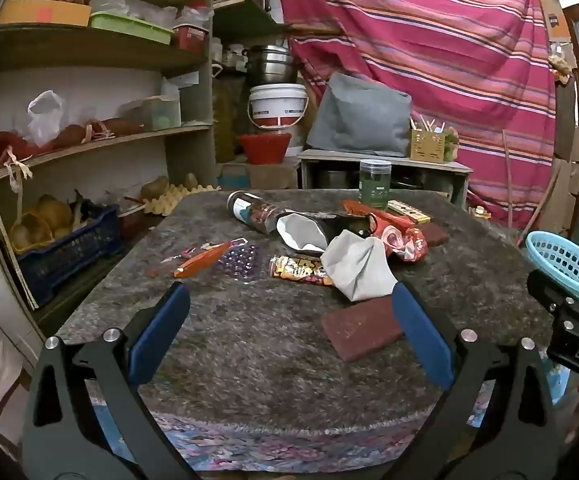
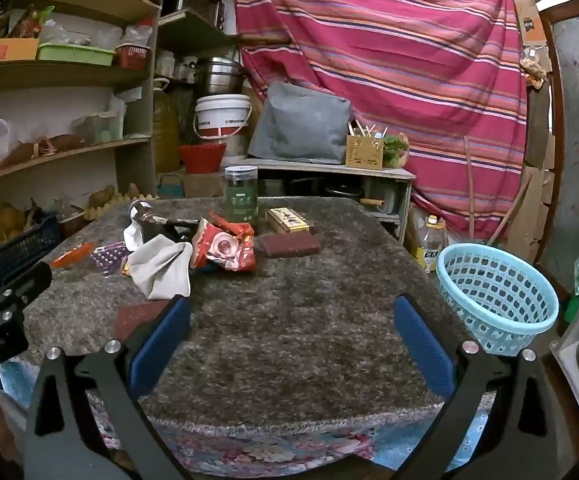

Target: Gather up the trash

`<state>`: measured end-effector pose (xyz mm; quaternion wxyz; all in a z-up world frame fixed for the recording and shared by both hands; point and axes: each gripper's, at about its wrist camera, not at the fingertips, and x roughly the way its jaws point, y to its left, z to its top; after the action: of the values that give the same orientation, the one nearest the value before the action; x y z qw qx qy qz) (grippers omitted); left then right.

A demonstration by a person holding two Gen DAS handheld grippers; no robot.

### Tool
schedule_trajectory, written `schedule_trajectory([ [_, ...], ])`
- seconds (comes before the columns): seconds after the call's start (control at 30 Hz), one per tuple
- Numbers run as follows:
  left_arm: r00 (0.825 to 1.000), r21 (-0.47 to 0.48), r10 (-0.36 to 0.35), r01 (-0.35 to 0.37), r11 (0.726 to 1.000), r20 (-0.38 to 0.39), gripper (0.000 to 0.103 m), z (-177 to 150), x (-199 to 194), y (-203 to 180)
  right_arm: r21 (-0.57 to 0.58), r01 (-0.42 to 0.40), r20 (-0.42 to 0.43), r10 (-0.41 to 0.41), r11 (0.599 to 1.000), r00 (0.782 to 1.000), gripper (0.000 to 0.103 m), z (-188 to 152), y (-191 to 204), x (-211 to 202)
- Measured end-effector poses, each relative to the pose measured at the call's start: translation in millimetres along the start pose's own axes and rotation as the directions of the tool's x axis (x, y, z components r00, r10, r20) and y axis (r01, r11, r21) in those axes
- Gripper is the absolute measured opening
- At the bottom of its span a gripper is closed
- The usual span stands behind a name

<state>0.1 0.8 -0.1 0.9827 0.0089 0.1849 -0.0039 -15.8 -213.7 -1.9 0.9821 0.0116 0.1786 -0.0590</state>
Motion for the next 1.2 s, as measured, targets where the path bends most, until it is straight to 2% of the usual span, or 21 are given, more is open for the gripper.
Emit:
schedule_trajectory([
  [0.43,1.000,0.006,0.015,-0.015,1.000,0.009,0.098,-5,7,11,0.007,-0.002,0.008,0.002,1.000,1.000,0.099,3,-5,-1],
  [1.2,1.000,0.014,0.024,-0.024,1.000,0.016,0.098,2,-2,3,-0.002,0.012,0.018,-0.012,1.000,1.000,0.099,3,-1,-2],
])
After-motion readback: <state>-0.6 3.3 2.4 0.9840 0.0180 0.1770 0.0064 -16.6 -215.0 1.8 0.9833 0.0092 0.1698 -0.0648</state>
